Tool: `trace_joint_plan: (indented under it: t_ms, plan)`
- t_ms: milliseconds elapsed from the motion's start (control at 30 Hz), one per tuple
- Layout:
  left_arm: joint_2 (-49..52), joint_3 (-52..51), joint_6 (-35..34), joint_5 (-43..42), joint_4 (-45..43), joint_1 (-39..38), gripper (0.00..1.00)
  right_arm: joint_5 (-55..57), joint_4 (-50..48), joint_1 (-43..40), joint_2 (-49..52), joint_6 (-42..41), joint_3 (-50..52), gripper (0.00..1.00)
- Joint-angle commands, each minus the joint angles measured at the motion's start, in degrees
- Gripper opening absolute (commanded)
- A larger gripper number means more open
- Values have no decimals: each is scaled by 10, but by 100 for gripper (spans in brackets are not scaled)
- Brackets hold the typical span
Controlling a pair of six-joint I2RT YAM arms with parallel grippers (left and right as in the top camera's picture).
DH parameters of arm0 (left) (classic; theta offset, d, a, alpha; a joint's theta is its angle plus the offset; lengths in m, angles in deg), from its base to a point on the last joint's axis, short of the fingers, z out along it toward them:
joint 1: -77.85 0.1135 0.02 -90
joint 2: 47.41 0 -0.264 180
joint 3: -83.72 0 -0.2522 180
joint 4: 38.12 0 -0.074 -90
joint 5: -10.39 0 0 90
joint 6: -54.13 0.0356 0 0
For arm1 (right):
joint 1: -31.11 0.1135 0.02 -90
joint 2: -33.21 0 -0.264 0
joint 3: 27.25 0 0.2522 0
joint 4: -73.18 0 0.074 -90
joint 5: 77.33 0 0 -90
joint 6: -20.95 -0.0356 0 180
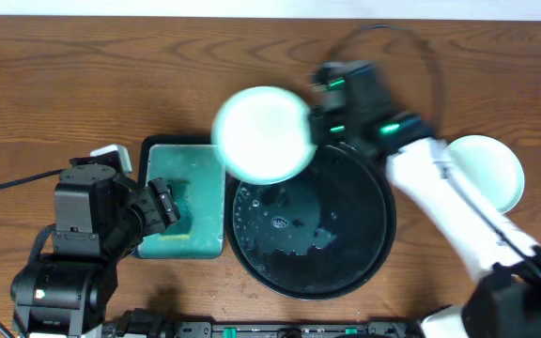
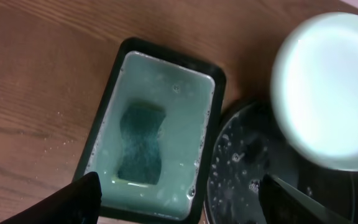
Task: Clean dirty plates on tray and stack at the side
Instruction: 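Carry the green plate right and stack it on the plate pile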
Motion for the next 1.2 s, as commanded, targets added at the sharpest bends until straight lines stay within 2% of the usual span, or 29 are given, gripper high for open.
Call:
trace_joint_plan:
  t_ms: [0,133,267,400,533,600,633,667,700,867,1000,1067,1167]
  plan:
    - [0,9,6,-2,1,2,81,-33,61,-112,-62,-39,-5,1]
    - [0,9,6,-2,1,2,82,127,149,-253,-90,-49,-5,1]
    - [0,9,6,-2,1,2,82,241,188,-385,-80,-55,-2,1]
    - [0,9,6,-2,1,2,82,235,202,-476,-50,-89,15,1]
    - [0,9,6,-2,1,2,82,235,173,-516,-18,-99,53,1]
    - [0,9,6,-2,1,2,82,234,165,-524,-1,-99,67,4]
    - [0,9,6,-2,1,3,82,235,162,-525,6,-99,71,27]
    - [0,9,6,-2,1,2,82,235,156,-524,12,-95,72,37]
    - [0,9,6,-2,1,2,82,225,149,-523,14,-82,72,42]
    - [0,9,6,-2,1,2,82,-9,145,-493,-30,16,47,51]
    - [0,9,6,-2,1,2,82,-177,163,-432,-114,80,39,50]
    - [0,9,6,-2,1,2,82,-217,176,-386,-161,120,39,50]
    - [0,9,6,-2,1,2,82,-216,200,-307,-223,157,39,52]
